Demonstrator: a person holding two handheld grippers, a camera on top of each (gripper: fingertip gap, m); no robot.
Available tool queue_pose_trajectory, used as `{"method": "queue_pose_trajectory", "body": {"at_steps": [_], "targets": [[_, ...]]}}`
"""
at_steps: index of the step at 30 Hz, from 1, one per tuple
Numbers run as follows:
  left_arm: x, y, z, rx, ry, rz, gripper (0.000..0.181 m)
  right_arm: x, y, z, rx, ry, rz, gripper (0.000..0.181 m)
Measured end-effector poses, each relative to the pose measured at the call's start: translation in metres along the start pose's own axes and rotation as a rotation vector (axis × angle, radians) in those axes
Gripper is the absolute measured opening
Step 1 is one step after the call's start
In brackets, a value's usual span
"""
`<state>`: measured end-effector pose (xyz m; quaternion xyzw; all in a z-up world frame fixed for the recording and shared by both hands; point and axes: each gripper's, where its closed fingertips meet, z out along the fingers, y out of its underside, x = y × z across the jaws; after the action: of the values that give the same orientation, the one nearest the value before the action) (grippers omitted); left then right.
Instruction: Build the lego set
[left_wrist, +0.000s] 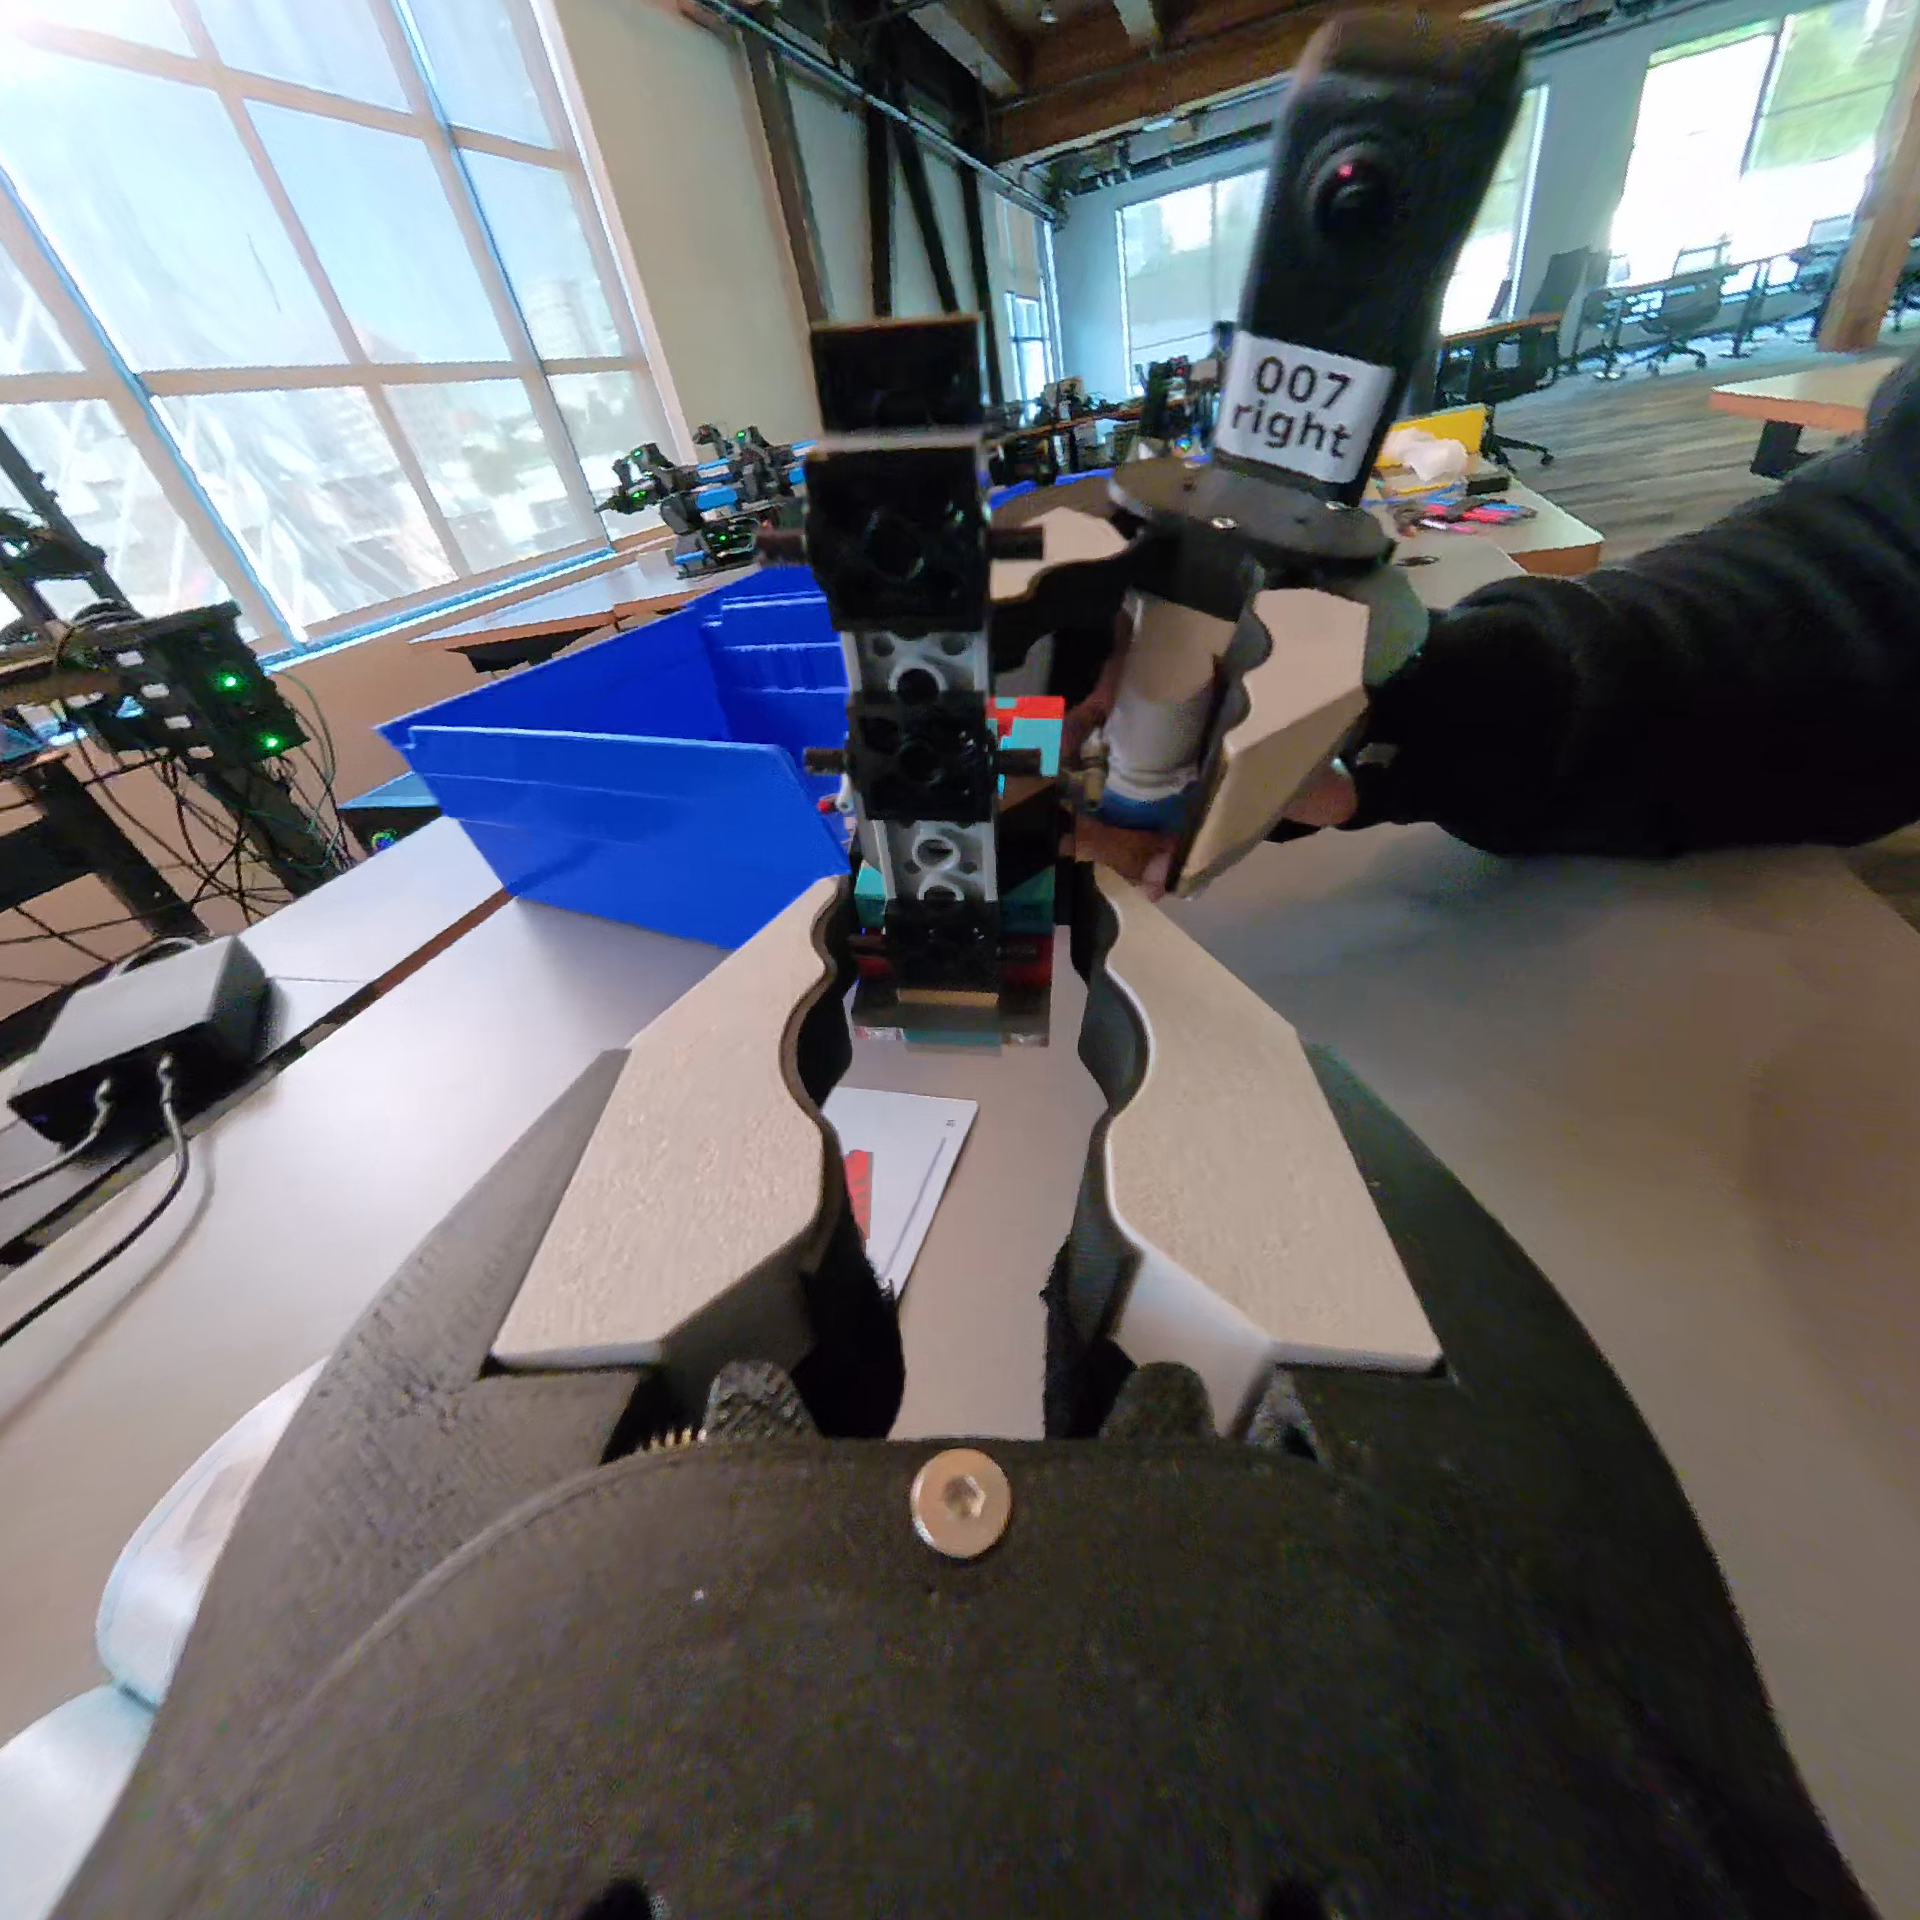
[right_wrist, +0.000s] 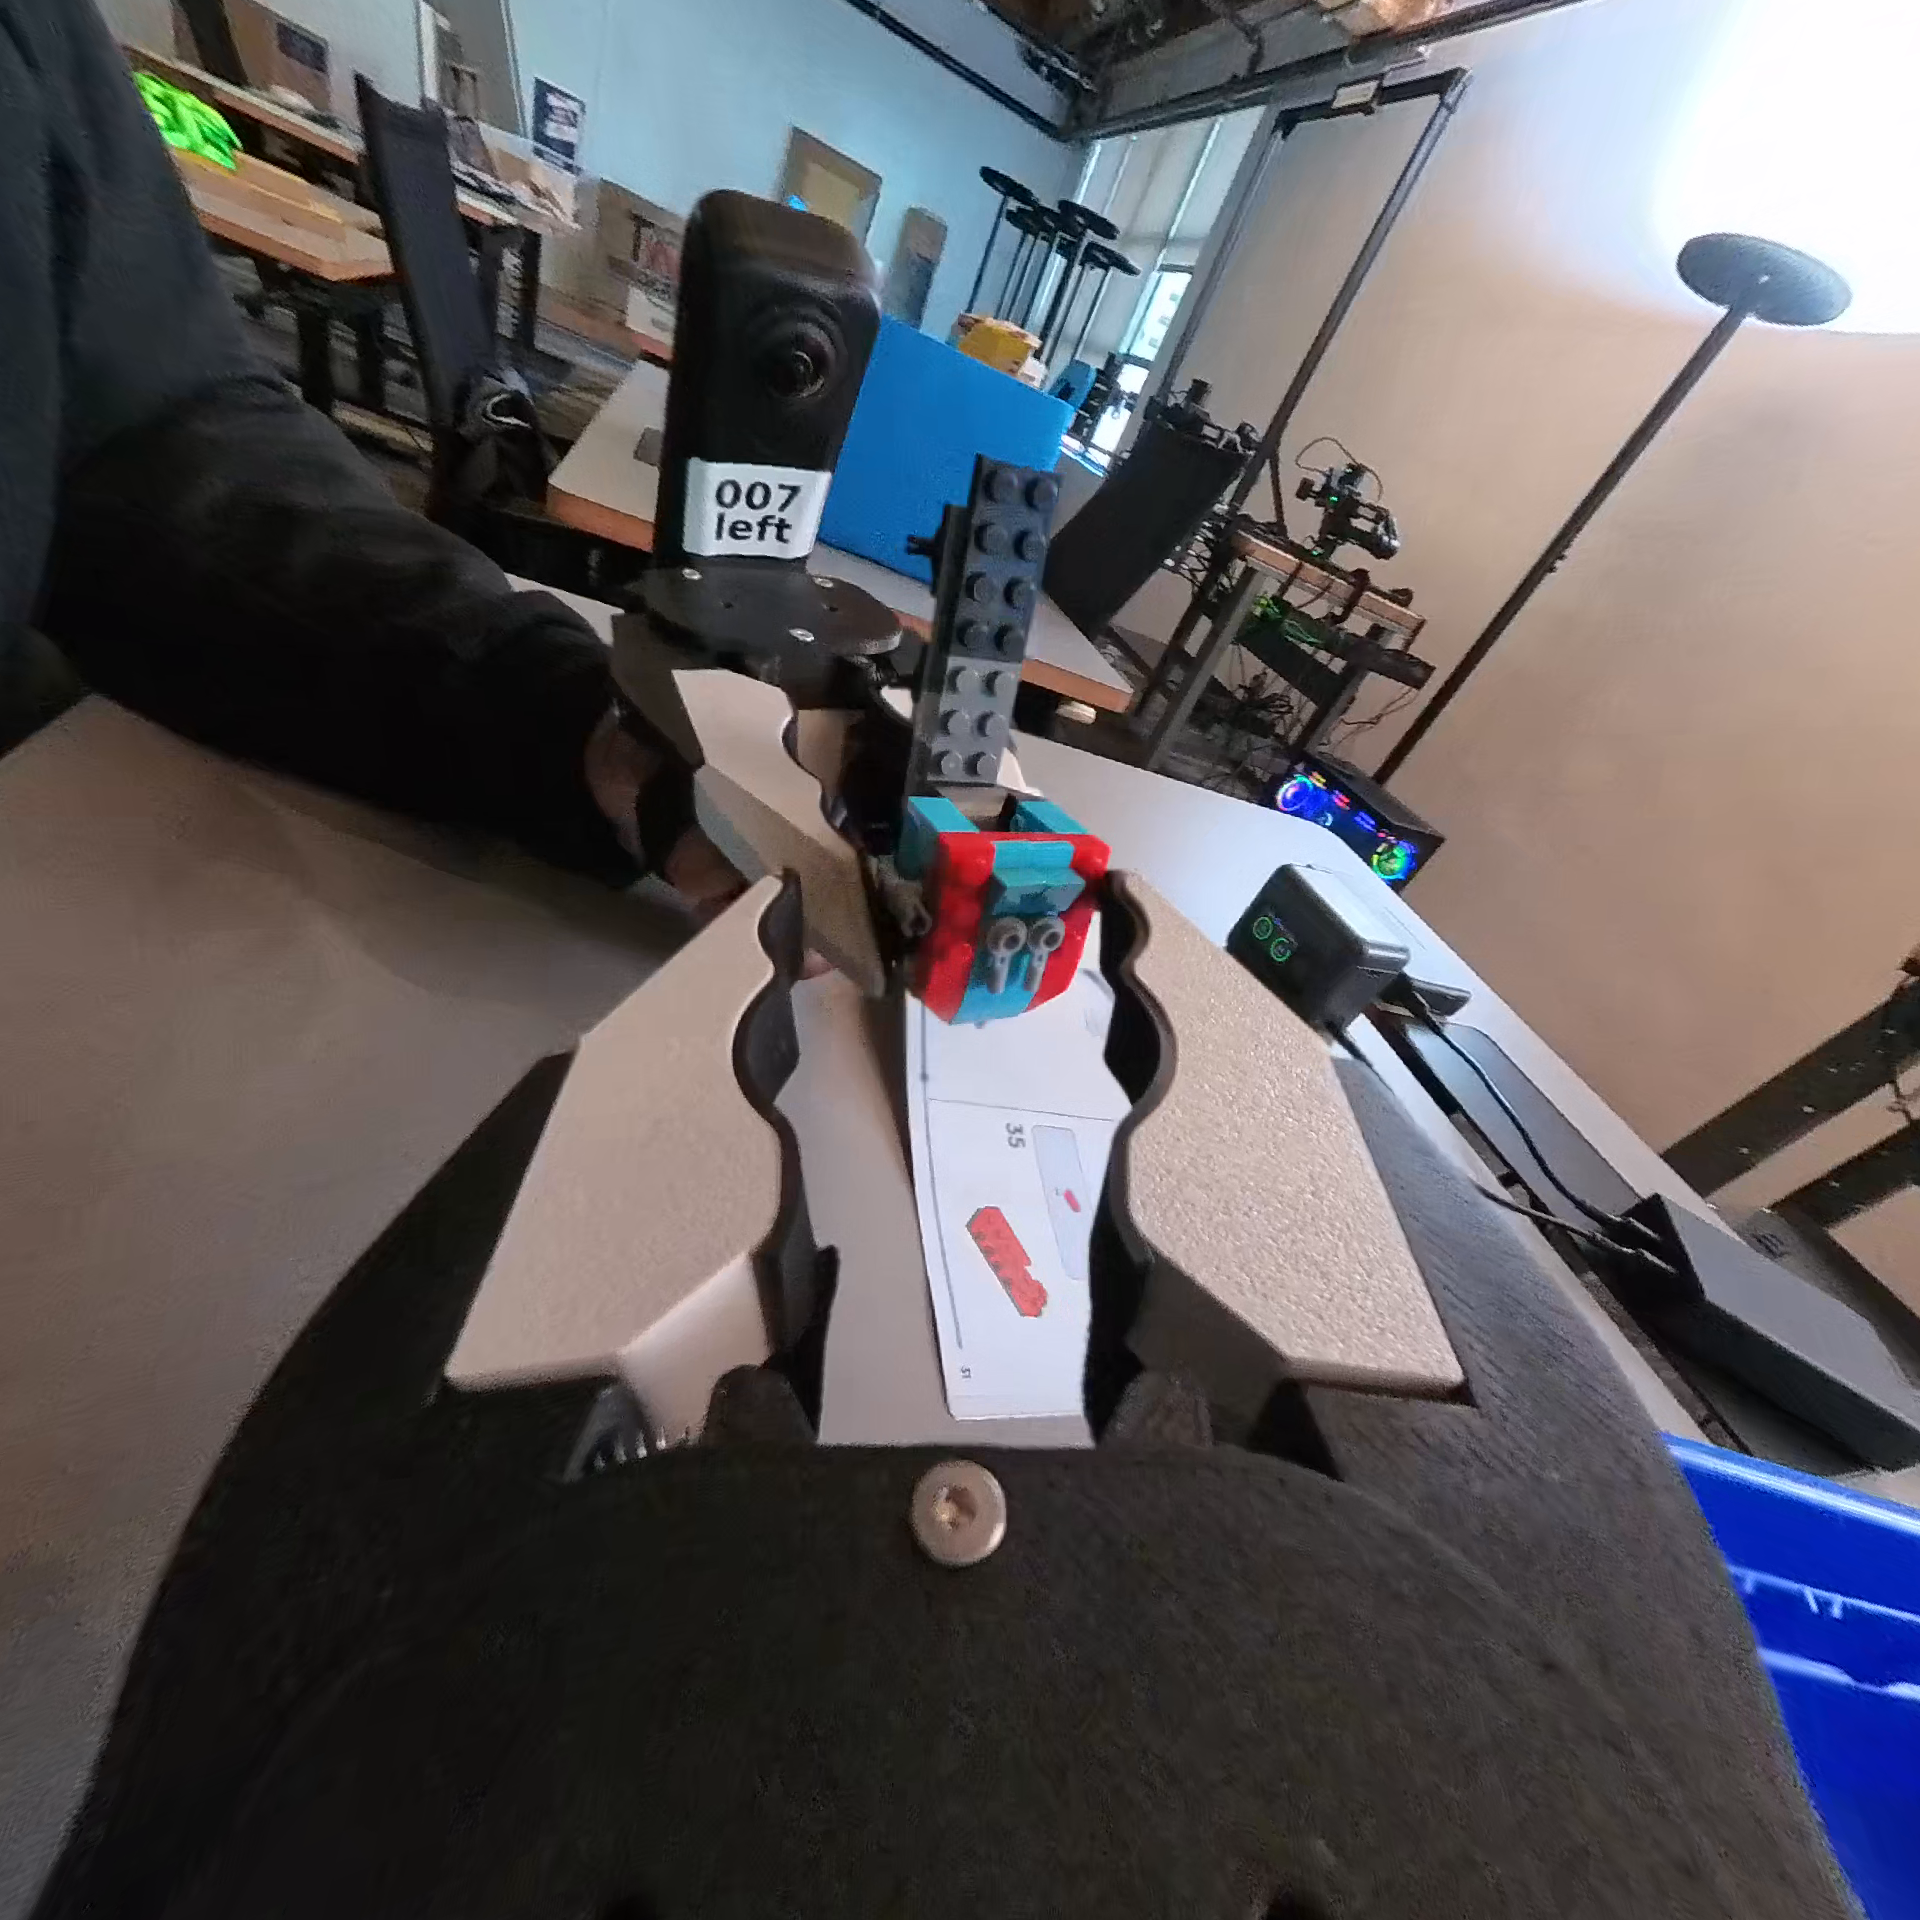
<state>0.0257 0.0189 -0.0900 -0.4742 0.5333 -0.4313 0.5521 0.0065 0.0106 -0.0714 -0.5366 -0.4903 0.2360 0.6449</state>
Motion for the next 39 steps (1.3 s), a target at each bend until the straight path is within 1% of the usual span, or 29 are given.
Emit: {"method": "queue_pose_trajectory", "body": {"at_steps": [6, 11, 22, 30, 39], "targets": [[-0.001, 0.0, 0.001, -0.001, -0.01, -0.019, 0.04, 0.01, -0.001, -0.003, 0.015, 0.044, 0.019, 0.052], [0.0, -0.001, 0.001, 0.008, -0.005, -0.037, 0.04, 0.009, -0.003, -0.004, 0.035, 0.04, 0.03, 0.046], [0.005, 0.001, 0.004, -0.005, 0.019, -0.045, 0.04, 0.005, -0.003, -0.006, 0.036, -0.005, 0.046, 0.044], [0.011, -0.001, 0.004, 0.002, 0.059, -0.062, 0.04, 0.0, -0.006, -0.011, 0.07, -0.078, 0.118, 0.042], [0.012, 0.001, 0.003, -0.013, 0.032, 0.016, 0.041, -0.002, -0.005, -0.01, 0.061, -0.083, 0.087, 0.042]]}}
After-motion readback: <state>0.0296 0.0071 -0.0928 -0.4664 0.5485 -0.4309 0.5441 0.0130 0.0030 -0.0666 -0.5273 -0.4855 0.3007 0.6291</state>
